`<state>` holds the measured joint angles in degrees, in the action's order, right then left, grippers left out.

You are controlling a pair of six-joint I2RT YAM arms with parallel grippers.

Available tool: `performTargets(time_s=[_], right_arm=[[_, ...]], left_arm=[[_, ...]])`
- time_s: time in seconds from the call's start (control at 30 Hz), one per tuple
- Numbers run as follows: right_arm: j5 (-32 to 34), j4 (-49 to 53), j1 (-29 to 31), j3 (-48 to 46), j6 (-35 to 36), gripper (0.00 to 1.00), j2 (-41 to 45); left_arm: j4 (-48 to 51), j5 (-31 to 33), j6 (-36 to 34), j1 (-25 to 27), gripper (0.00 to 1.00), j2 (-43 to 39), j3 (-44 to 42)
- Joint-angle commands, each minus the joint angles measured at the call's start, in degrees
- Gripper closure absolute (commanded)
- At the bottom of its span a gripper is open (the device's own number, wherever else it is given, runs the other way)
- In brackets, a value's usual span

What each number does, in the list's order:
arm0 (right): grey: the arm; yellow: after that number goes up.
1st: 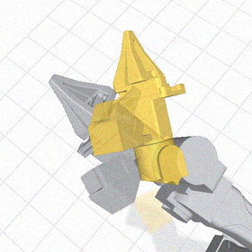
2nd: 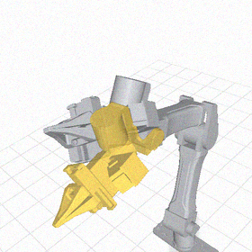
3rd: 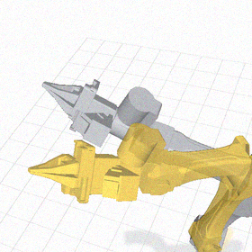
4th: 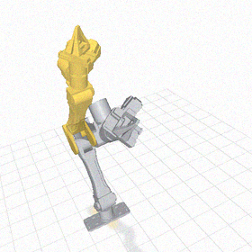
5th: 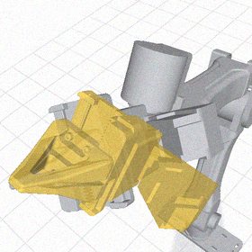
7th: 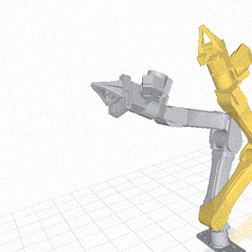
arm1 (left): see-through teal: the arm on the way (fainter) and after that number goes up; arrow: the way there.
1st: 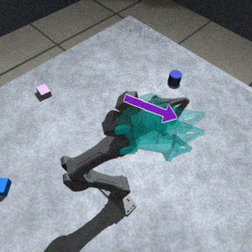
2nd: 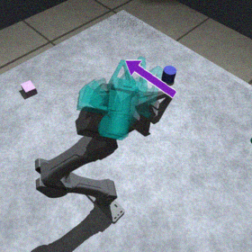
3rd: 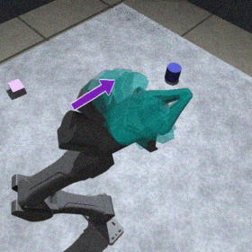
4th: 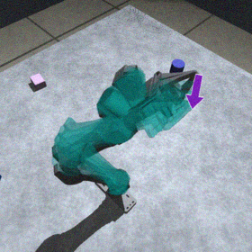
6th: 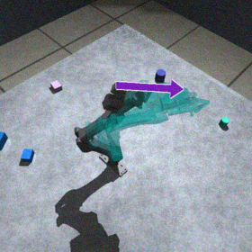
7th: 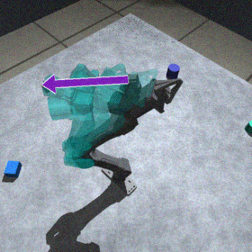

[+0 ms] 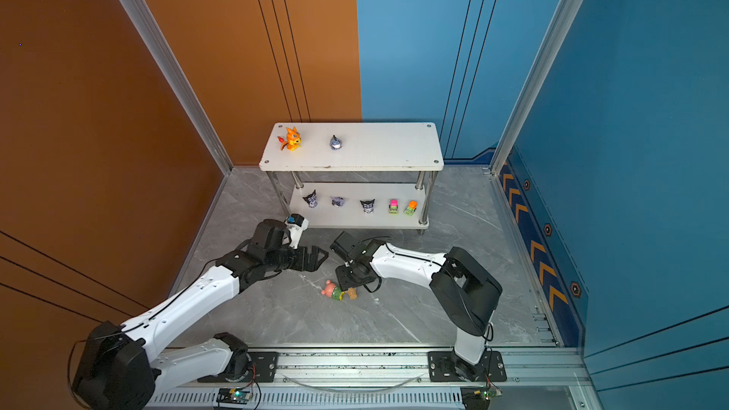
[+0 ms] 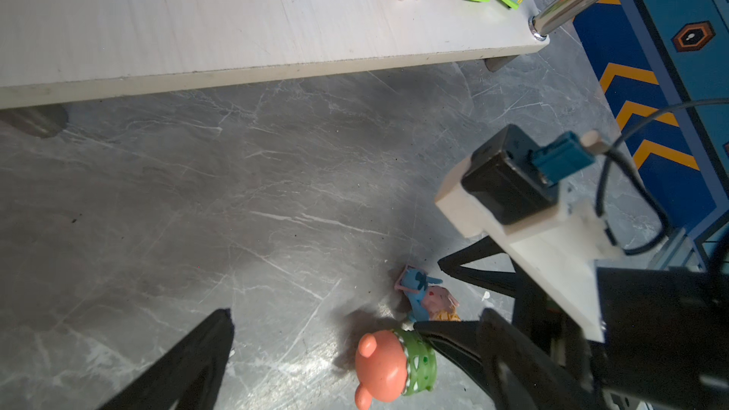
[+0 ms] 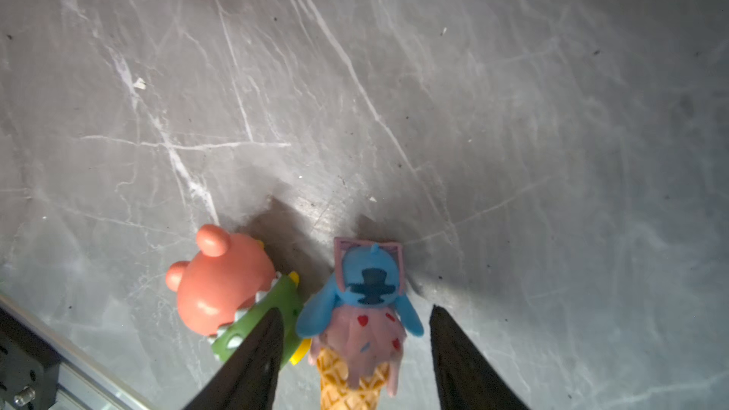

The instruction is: Place and organize the plastic toys onto the shelf

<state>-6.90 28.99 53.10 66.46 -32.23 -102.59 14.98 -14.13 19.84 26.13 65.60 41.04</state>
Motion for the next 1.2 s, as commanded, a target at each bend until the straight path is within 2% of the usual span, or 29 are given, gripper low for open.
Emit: performTargets(time_s=[0.0,0.13,0.33,0.53,0.67,0.83,1.03,1.17], right_arm=[[-0.65,1.89,-0.5,0.48,-0.91,0.41,-0.83],[-1.26,2.28,-0.94,0.36,-0.65,0.43,-1.4],[-2.07,3.47,-1.07,0.5,-0.29,0.53,-2.11],[-2.63,4.64,-1.09,-0.88,0.15,0.47,-1.0],[-2.33,4.85,-1.29,-1.22,0.32,0.61,-0.41],[-3.28,3.61,-3.19,-2.94,1.57,0.66,4.62],[-21.97,-10.78,-9.48,-14.61,10.37,0.68,19.54],[-35.76,-21.97,-13.48,-22.93,13.35,0.66,29.67]], left_arm=[[0.05,-0.05,0.08,-0.65,0.02,-0.65,-0.52],[-0.29,-0.41,0.03,-0.76,0.02,-0.3,-0.52],[-0.22,-0.67,0.03,-0.94,0.02,-0.27,-0.26],[-0.3,-0.7,0.03,-0.91,0.02,-0.4,-0.43],[-0.57,-1.02,0.08,-0.95,0.02,-0.09,-0.23],[-0.48,-1.42,0.12,-0.95,0.02,-0.48,-0.43],[-2.76,-4.18,0.82,-0.33,0.02,0.22,-0.52],[-10.37,-10.95,2.96,0.01,0.02,0.66,-1.64]])
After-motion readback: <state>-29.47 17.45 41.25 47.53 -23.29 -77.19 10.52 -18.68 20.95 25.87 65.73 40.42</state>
